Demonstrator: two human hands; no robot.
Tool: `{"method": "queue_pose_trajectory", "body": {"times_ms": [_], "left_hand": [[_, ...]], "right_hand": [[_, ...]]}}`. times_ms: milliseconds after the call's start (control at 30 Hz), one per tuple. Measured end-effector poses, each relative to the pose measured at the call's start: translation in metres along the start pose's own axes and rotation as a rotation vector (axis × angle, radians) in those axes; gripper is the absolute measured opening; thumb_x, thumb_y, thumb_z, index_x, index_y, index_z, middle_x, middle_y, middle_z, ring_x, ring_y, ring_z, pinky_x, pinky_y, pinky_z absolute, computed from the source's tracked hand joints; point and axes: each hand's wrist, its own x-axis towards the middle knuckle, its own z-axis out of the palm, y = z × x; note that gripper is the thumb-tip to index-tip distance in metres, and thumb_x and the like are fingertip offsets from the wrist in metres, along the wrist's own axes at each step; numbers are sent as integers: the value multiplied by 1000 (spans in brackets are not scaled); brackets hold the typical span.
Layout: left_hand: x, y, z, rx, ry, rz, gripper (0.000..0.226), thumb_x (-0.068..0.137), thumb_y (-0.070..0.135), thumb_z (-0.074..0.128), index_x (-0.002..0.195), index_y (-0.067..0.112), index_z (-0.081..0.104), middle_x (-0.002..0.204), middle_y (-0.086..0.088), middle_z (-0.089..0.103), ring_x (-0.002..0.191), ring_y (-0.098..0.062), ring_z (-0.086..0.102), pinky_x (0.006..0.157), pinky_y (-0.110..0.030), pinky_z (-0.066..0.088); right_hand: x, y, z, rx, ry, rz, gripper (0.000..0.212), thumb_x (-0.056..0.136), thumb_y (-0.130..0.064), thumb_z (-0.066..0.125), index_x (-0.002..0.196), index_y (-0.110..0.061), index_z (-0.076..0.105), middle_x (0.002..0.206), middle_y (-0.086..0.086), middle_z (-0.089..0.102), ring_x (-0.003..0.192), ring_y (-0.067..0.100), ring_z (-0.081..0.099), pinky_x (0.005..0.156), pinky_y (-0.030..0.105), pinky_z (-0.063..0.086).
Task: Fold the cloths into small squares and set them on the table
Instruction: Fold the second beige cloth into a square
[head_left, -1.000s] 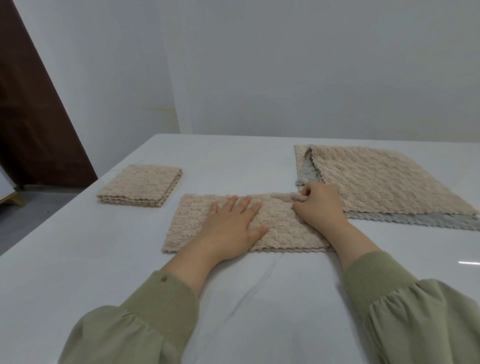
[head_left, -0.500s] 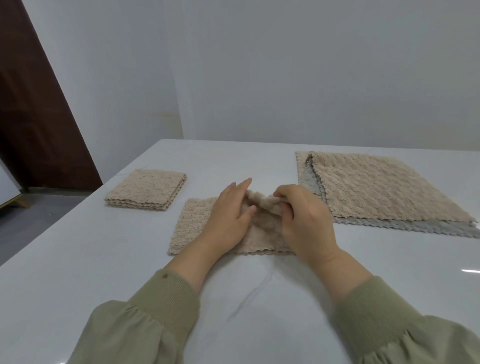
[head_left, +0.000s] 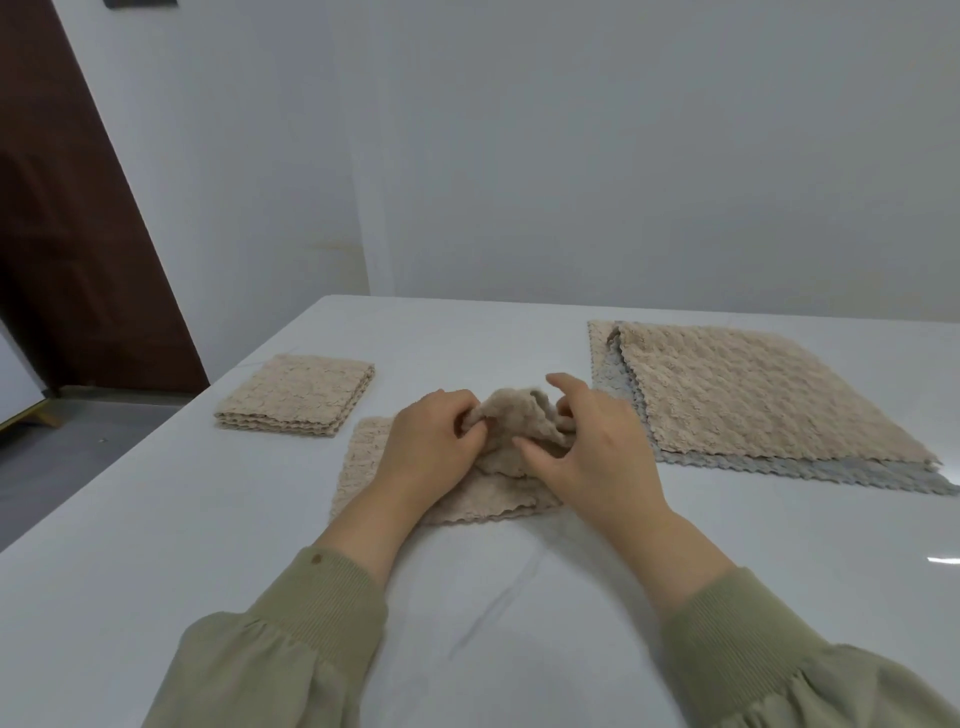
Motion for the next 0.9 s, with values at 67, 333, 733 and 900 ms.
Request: {"method": "queue_pose_trajectory", "body": {"times_ms": [67, 333, 733, 900], "left_hand": [[1, -1, -5, -31, 84, -91, 15, 81, 16, 59, 67, 14, 56, 57, 3, 53, 58, -12, 48, 53, -25, 34], [6, -4, -10, 27, 112, -190, 20, 85, 26, 58, 73, 10, 55, 63, -7, 58, 64, -27, 55, 58, -39, 44], [11, 2, -19, -185, 135, -294, 33, 86, 21, 60, 59, 13, 43, 53, 0, 38, 48, -14, 33, 45, -19, 24], [13, 1, -22, -834, -233, -667, 17, 89, 23, 63, 77, 11, 65, 71, -7, 66, 63, -22, 60, 63, -30, 46]], "right_hand": [[0, 5, 4, -33, -62, 115, 61, 68, -46, 70, 114, -8, 59, 88, 4, 65, 84, 27, 62, 80, 40, 47], [3, 12, 6, 904, -255, 991, 52, 77, -32, 76, 119, -8, 57, 107, 4, 69, 97, 22, 66, 87, 38, 53], [-1, -14, 13, 1306, -258, 1110, 11, 92, 0, 52, 96, -2, 62, 89, 14, 70, 75, 20, 68, 63, 27, 59], [11, 10, -1, 1405, -314, 1124, 19, 93, 4, 42, 96, -2, 59, 77, 11, 71, 64, 20, 69, 57, 30, 59]]}}
